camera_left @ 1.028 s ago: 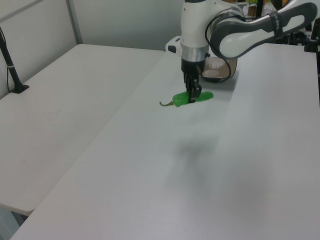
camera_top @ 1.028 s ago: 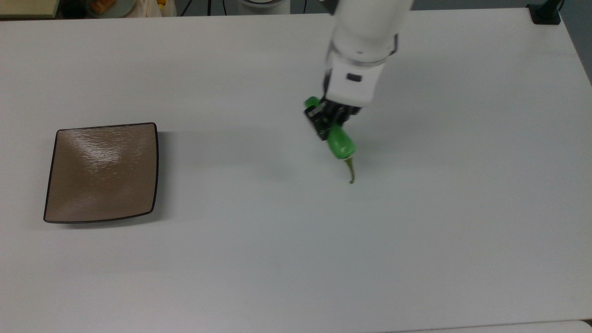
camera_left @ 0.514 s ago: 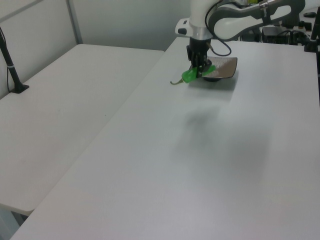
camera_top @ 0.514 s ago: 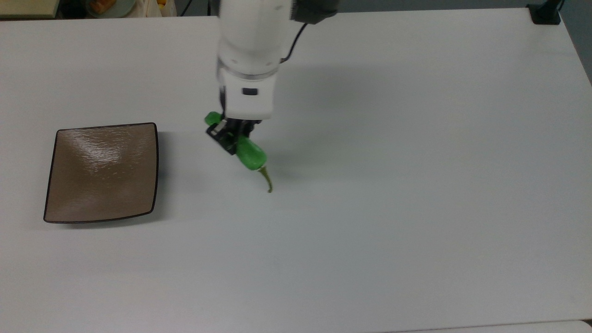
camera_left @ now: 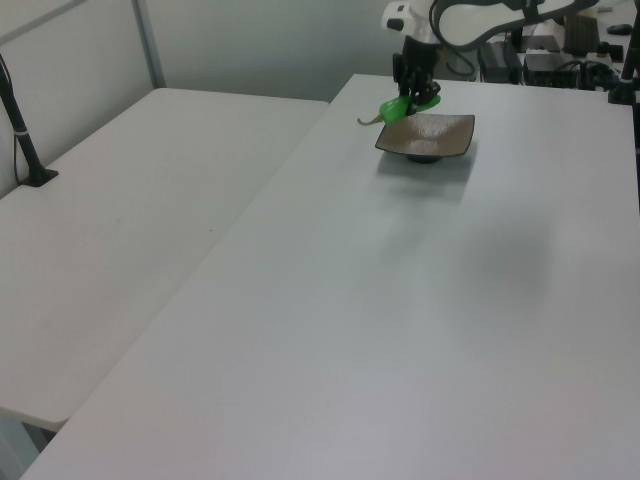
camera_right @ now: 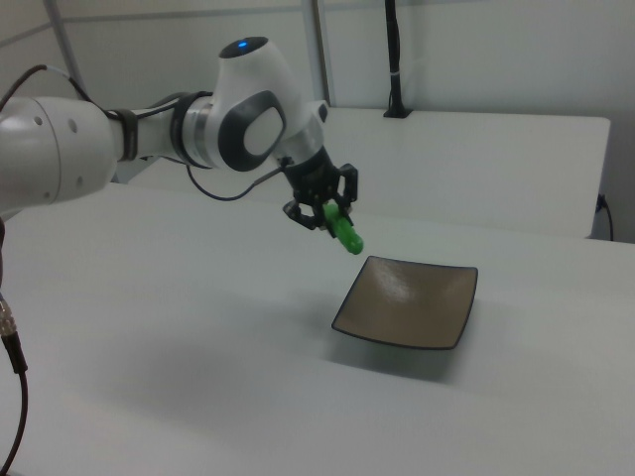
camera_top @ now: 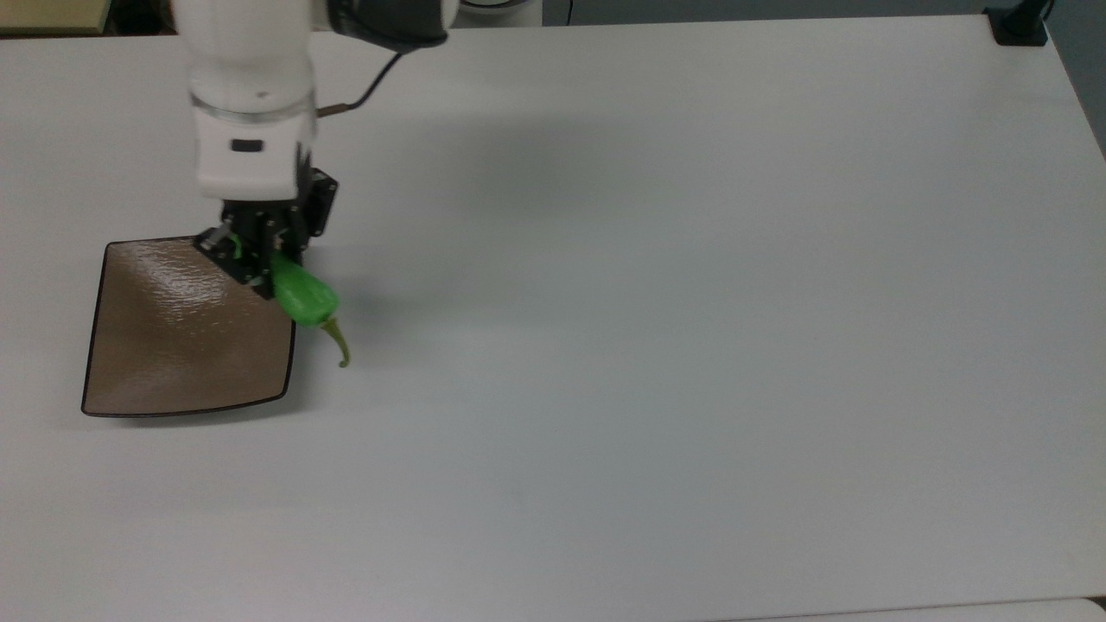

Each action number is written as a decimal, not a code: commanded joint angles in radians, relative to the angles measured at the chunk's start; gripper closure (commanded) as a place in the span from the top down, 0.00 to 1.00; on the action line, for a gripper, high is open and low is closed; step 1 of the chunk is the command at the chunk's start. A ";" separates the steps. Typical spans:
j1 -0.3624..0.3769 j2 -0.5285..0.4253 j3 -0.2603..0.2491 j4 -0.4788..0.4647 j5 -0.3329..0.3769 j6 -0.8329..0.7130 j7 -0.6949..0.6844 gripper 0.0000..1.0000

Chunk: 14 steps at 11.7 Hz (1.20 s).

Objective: Chili peppers are placed on a ceramic plate
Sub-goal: 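Carry the held pepper across the table to above the brown plate, then lower the pepper onto the plate and open the gripper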

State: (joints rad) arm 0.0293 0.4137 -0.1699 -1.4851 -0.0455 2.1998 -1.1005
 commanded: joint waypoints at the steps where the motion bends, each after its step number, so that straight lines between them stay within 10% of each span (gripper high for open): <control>1: -0.057 -0.035 0.003 -0.069 0.038 0.075 -0.091 0.25; 7: -0.146 0.029 0.004 -0.098 0.039 0.205 -0.140 0.40; 9: -0.150 0.046 0.006 -0.096 0.038 0.218 -0.147 1.00; 14: -0.137 0.019 0.015 -0.101 0.061 0.201 -0.102 1.00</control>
State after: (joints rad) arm -0.1184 0.4752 -0.1605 -1.5605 -0.0241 2.4111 -1.2165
